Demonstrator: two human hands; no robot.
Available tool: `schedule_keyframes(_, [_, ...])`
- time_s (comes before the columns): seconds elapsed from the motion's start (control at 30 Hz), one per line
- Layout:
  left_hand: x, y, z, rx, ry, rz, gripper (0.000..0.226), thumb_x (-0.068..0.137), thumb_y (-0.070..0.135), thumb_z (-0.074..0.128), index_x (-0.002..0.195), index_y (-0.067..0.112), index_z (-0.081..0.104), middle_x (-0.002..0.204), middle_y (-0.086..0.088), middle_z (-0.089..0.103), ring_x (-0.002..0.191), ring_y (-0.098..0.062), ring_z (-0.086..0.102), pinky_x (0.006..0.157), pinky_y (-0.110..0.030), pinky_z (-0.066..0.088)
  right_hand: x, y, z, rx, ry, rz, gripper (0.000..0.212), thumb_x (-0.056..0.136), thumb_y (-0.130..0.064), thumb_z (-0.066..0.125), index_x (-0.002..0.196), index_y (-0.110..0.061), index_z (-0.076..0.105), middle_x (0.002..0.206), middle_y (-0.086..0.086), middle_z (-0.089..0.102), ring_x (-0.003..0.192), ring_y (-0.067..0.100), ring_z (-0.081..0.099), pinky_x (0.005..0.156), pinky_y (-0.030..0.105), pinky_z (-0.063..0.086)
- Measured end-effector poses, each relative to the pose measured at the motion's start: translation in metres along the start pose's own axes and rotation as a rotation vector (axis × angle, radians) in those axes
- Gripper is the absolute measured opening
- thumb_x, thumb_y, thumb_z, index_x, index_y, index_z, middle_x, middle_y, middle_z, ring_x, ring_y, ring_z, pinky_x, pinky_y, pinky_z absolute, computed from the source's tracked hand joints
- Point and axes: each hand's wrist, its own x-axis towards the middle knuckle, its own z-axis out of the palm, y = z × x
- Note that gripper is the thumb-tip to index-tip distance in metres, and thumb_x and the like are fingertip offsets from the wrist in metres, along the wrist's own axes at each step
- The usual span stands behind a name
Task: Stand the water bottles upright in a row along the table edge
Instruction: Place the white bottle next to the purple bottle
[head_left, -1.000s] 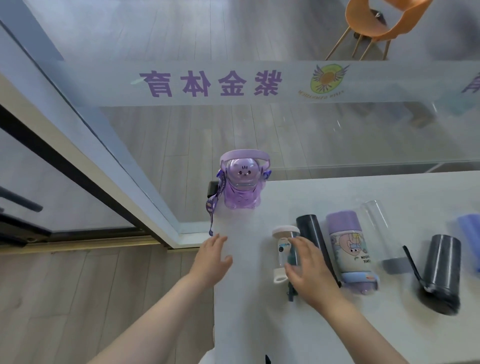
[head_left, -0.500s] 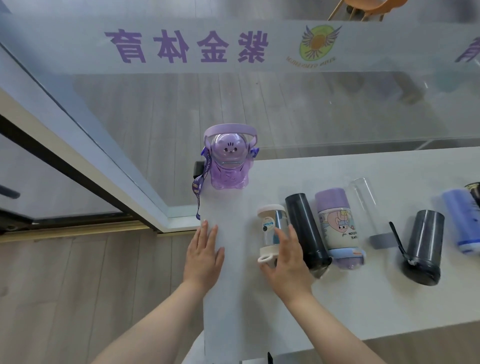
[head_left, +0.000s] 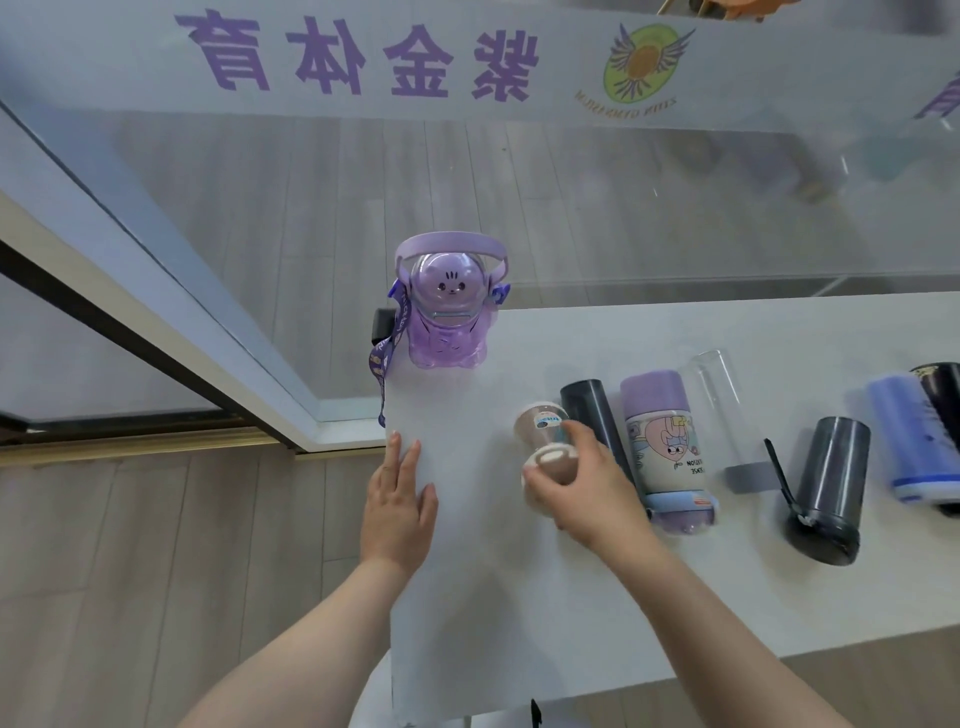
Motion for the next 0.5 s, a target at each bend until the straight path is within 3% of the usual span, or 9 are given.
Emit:
schedule_keyframes(0.07, [0.0, -0.001, 0.001, 0.003, 0.004, -0.003, 0.065, 0.087, 0.044, 0.026, 0.148, 0.021, 0.031, 0.162, 0.005, 0.008, 0.137, -0.031, 0.028, 0.111, -0.04, 0.028, 0.011, -0.014, -0.021, 0.018, -0.107, 0.079, 0.057, 0.073, -0.054, 0.062, 0.125, -0.038, 0.044, 0.105, -0.009, 0.059, 0.064, 0.015, 0.07, 0.067, 0.035, 0.059])
schedule_keyframes(0.13, [0.0, 0.0, 0.001, -0.001, 0.01, -0.005, 0.065, 0.087, 0.043, 0.027, 0.148, 0.021, 0.032, 0.162, 0.005, 0.009, 0.135, -0.031, 0.029, 0.11, -0.041, 0.03, 0.025, -0.027, -0.037, -0.04, -0.216, 0.124, 0.049, 0.074, -0.052, 0.063, 0.118, -0.033, 0.049, 0.094, -0.007, 0.063, 0.061, 0.016, 0.07, 0.063, 0.033, 0.06])
schedule_keyframes(0.2, [-0.001, 0.001, 0.0, -0.008, 0.011, -0.007, 0.065, 0.086, 0.042, 0.028, 0.147, 0.02, 0.034, 0.161, 0.006, 0.009, 0.134, -0.029, 0.029, 0.11, -0.041, 0.031, 0.04, -0.038, -0.046, -0.072, -0.301, 0.166, 0.051, 0.074, -0.05, 0.064, 0.114, -0.024, 0.049, 0.09, 0.001, 0.065, 0.064, 0.02, 0.07, 0.066, 0.042, 0.061])
schedule_keyframes(0.4, [-0.002, 0.003, -0.003, -0.01, 0.015, -0.007, 0.065, 0.086, 0.042, 0.027, 0.147, 0.021, 0.034, 0.161, 0.008, 0.009, 0.135, -0.024, 0.028, 0.108, -0.036, 0.03, 0.063, -0.055, -0.055, -0.085, -0.314, 0.214, 0.063, 0.076, -0.052, 0.067, 0.118, -0.015, 0.039, 0.104, 0.008, 0.055, 0.061, 0.026, 0.067, 0.069, 0.052, 0.059])
schedule_keyframes(0.5, [-0.001, 0.003, -0.003, -0.006, 0.017, -0.005, 0.065, 0.086, 0.04, 0.028, 0.147, 0.02, 0.035, 0.161, 0.006, 0.011, 0.135, -0.025, 0.03, 0.108, -0.036, 0.031, 0.064, -0.053, -0.056, -0.089, -0.314, 0.201, 0.066, 0.078, -0.061, 0.062, 0.123, -0.018, 0.039, 0.11, 0.006, 0.056, 0.062, 0.022, 0.069, 0.071, 0.043, 0.06])
